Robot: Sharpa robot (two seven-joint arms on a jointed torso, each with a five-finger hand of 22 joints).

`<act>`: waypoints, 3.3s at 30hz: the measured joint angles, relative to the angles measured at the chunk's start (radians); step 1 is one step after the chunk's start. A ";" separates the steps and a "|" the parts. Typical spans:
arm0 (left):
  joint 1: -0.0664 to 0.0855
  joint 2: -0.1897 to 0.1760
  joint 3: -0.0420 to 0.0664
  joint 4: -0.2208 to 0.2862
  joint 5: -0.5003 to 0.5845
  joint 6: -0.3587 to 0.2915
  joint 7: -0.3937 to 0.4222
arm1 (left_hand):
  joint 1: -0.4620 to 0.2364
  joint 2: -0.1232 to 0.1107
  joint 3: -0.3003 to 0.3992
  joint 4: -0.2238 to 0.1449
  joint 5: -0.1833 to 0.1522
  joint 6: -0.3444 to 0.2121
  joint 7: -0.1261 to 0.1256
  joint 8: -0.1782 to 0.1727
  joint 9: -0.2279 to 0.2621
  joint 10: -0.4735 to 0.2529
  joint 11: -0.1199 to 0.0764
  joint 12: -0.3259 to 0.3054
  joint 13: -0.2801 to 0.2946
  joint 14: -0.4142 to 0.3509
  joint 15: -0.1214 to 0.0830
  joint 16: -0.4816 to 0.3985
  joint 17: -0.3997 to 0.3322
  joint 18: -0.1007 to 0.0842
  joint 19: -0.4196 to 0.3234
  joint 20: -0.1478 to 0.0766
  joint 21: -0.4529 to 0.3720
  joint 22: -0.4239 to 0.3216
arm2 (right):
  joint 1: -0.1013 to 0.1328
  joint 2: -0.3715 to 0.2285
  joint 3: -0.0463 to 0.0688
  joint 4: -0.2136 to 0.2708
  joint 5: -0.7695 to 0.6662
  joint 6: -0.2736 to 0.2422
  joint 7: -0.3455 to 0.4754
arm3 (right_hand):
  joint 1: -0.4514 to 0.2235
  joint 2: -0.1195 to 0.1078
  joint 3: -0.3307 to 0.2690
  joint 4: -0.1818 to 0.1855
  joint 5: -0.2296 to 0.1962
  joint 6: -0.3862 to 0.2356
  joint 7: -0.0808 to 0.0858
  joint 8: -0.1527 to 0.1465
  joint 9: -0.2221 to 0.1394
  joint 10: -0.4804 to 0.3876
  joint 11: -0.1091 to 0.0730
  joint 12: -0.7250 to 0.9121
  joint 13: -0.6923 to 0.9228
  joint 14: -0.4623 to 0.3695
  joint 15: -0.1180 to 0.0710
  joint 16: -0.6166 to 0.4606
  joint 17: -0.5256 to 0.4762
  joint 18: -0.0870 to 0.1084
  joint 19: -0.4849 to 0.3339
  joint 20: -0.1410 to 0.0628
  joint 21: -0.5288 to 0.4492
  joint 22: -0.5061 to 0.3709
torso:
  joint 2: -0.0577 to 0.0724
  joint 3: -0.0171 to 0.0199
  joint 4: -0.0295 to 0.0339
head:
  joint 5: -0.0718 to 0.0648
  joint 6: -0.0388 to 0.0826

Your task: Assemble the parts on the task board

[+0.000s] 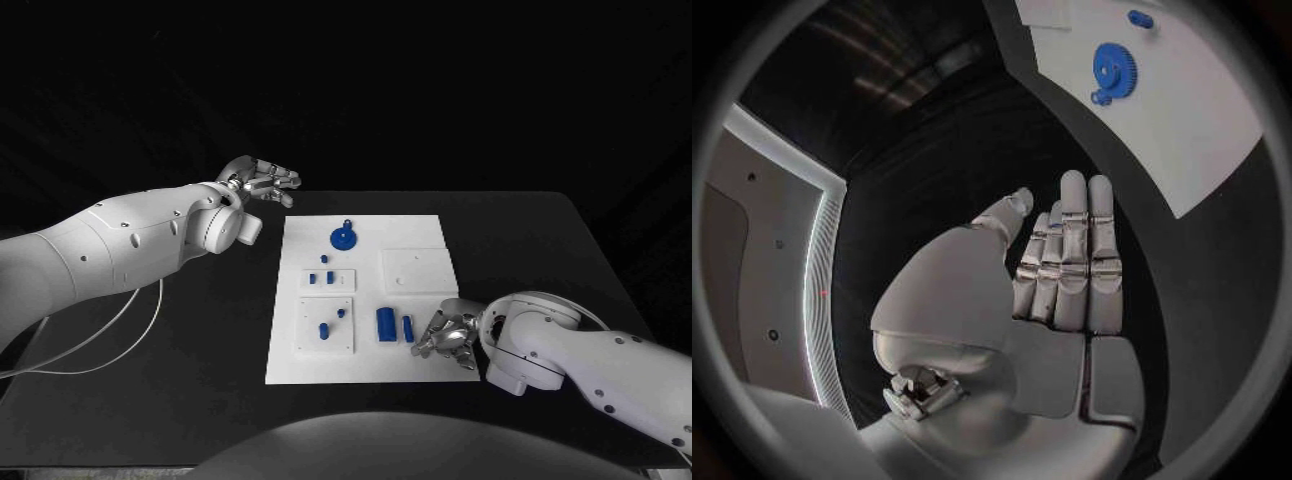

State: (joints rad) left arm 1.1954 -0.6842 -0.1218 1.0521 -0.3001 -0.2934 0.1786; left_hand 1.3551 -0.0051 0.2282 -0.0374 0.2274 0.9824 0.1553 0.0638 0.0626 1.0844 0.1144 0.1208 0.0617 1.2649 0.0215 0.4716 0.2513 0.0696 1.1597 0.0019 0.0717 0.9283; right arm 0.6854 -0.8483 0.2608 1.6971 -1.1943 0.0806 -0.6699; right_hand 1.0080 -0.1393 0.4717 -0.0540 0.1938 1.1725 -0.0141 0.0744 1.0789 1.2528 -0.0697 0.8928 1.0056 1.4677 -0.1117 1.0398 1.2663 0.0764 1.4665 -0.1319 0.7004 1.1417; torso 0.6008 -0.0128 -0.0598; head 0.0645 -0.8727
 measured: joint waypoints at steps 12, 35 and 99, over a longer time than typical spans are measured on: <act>0.000 0.000 0.000 -0.001 -0.001 0.001 0.000 | 0.000 0.000 0.000 0.000 0.000 0.000 0.000 0.000 0.000 0.000 0.000 0.000 0.000 0.000 0.000 0.000 0.000 0.000 0.000 0.000 0.000 0.000 | -0.001 -0.004 0.030 0.013 0.003 0.003 0.013 | 0.006 -0.006 -0.037 0.029 -0.036 -0.001 0.000 0.000 0.006 0.000 0.000 0.005 0.000 0.000 0.000 0.000 0.000 0.000 0.000 0.000 0.000 0.001 | 0.000 -0.0005 0.0001 | 0.002 0.000; -0.001 0.001 0.000 -0.001 -0.001 0.002 -0.001 | 0.000 0.000 0.000 0.000 0.000 0.000 0.000 0.000 0.000 0.000 0.000 0.000 0.000 0.000 0.000 0.000 0.000 0.000 0.000 0.000 0.000 0.004 | -0.001 0.005 0.043 -0.013 -0.035 -0.002 0.014 | 0.022 -0.011 -0.037 0.087 -0.132 0.004 0.003 0.000 0.036 0.000 0.000 0.005 -0.001 0.000 0.000 0.000 -0.002 0.000 0.000 0.000 0.000 0.000 | 0.000 -0.0009 0.0004 | 0.001 0.000; 0.022 0.123 0.004 -0.180 0.163 0.025 0.173 | -0.022 0.008 -0.152 0.035 -0.132 -0.118 -0.027 -0.003 -0.006 -0.134 0.025 -0.054 -0.002 -0.322 0.132 -0.408 -0.191 0.002 -0.308 0.165 -0.010 -0.467 | 0.255 0.348 0.158 -0.870 0.666 -0.308 0.819 | 0.175 0.178 -0.405 -0.099 0.070 -0.182 0.119 -0.013 -1.015 -0.228 0.195 -0.828 -0.947 -0.414 0.230 -0.973 -1.196 0.092 -0.641 0.369 -0.634 -1.056 | -0.086 -0.0082 0.0034 | -0.003 0.216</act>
State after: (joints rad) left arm 1.2176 -0.5616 -0.1180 0.8717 -0.1376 -0.2679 0.3518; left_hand 1.3335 0.0026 0.0760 -0.0024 0.0953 0.8646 0.1285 0.0607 0.0567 0.9508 0.1389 0.0664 0.0592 0.9432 0.1531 0.0640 0.0604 0.0712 0.8517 0.1667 0.0615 0.4616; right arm 0.9406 -0.5000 0.4185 0.8267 -0.5284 -0.2273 0.1489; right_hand 1.1833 0.0388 0.0672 -0.1533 0.2634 0.9904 0.1050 0.0618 0.0644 1.0248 0.1252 0.0650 0.0589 1.0541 0.1188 0.0669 0.0702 0.1688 0.8253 0.2371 0.0665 0.0861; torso 0.5144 -0.0210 -0.0565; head 0.0611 -0.6568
